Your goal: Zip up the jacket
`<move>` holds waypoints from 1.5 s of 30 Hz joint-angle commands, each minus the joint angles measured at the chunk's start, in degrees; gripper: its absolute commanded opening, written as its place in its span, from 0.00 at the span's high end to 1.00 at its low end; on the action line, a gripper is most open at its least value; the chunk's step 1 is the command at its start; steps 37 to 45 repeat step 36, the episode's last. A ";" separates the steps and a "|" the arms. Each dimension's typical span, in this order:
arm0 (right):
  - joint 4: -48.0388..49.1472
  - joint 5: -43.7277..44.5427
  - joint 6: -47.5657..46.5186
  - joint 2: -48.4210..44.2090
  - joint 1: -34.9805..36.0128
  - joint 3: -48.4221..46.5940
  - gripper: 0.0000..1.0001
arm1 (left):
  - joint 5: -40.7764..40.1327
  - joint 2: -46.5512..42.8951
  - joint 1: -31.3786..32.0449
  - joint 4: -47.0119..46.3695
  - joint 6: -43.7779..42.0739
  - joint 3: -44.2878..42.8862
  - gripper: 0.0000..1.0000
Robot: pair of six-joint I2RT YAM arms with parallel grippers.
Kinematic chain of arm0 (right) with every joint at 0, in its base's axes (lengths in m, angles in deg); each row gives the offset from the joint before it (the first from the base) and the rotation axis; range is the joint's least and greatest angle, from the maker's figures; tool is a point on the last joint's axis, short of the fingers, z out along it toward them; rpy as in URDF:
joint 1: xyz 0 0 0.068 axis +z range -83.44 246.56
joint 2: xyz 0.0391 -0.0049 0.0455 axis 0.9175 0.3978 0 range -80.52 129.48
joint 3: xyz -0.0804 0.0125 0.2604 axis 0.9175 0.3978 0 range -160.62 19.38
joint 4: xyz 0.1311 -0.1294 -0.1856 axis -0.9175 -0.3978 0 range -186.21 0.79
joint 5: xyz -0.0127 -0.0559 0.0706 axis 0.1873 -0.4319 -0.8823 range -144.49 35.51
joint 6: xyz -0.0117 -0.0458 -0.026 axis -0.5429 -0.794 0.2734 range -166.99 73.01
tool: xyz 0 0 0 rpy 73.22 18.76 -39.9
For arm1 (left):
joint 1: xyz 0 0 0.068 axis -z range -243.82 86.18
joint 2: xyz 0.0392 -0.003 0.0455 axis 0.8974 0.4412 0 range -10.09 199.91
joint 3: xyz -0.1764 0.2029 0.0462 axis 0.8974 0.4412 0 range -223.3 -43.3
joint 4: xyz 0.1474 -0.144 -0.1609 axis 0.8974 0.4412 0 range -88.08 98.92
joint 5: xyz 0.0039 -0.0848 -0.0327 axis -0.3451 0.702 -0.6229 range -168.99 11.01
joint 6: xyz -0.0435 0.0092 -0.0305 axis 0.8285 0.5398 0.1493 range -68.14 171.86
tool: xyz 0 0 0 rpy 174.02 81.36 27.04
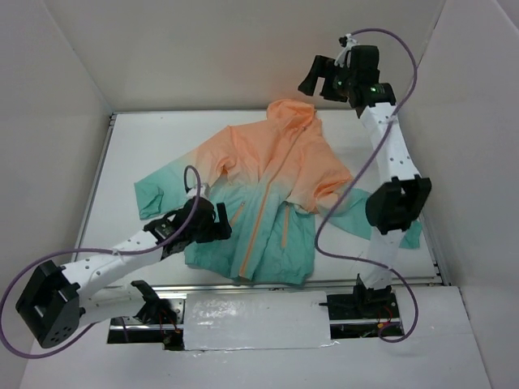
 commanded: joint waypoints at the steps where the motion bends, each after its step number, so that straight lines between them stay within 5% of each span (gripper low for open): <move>1: -3.82 13.31 0.35 -19.44 6.28 10.99 0.00 | -10.53 -0.78 -2.56 11.04 4.48 -11.58 0.01; 7: 1.19 10.90 6.59 -50.47 8.24 38.97 0.00 | -11.13 -3.92 -14.78 21.14 2.29 -26.61 0.01; 12: -4.43 13.68 8.17 -69.11 8.94 46.73 0.00 | -23.87 -10.95 -16.12 32.92 -0.09 -37.88 0.01; 20: -11.19 20.73 8.89 -90.47 10.61 54.92 0.00 | -30.14 -30.97 -16.12 38.13 -4.73 -37.03 0.01; 27: -19.29 23.98 6.34 -94.36 10.70 54.92 0.00 | -33.91 -40.32 -16.12 44.19 -5.89 -36.40 0.01; 45: -19.90 24.34 6.25 -92.34 10.61 54.23 0.00 | -34.54 -40.86 -16.12 45.60 -6.51 -36.41 0.01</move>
